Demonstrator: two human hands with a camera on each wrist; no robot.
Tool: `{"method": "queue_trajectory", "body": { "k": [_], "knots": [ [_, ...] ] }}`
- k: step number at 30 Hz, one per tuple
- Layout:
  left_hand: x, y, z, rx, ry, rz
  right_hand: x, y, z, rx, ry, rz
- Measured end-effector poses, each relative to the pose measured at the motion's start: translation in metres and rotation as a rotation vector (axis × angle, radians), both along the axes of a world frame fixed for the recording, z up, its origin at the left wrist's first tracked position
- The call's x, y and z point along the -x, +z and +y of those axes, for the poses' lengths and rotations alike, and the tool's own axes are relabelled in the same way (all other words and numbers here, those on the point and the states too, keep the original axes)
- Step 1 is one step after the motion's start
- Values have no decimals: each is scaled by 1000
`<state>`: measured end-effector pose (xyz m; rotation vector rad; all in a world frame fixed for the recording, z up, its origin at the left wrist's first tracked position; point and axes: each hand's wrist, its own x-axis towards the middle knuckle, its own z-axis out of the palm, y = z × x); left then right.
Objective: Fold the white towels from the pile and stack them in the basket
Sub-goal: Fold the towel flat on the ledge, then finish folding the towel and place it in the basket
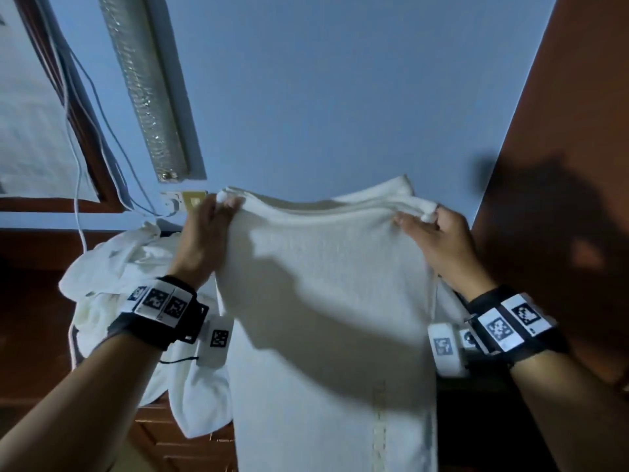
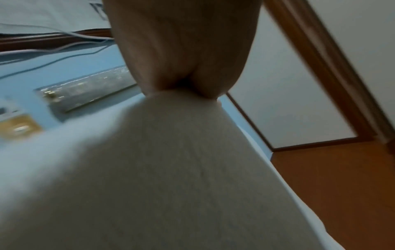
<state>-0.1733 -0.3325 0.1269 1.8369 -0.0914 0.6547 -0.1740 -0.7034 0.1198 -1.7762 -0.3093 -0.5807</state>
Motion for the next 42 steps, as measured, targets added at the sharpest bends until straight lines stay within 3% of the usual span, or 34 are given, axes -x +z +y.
{"method": "queue_trajectory", "body": {
  "k": [3,9,14,20,27,29,36,39,42],
  "knots": [
    [-22,-62,6,-96,33,151,-21,-62,3,47,30,192],
    [-87,-183,27,-140,29,474,-88,-192,1,284,-76,570],
    [-171,-263,35,-127,-16,685,-154,-244,32,287,-37,754],
    [-286,-351,45,-204,1,906,-274,-327,46,537,-133,935],
    [-339,-432,41,-167,-84,1060,-339,-400,55,701,-132,1084],
    [-344,-451,40,-186,-66,1054,-342,-418,52,669,-116,1117],
    [-345,-446,37,-420,-37,882,-321,-438,28,507,-174,1139],
    [-347,-436,6,-566,-209,773,-324,-432,28,289,-164,1180],
    [-353,-435,-35,-663,-526,700,-328,-421,36,140,-117,1186]
  ]
}}
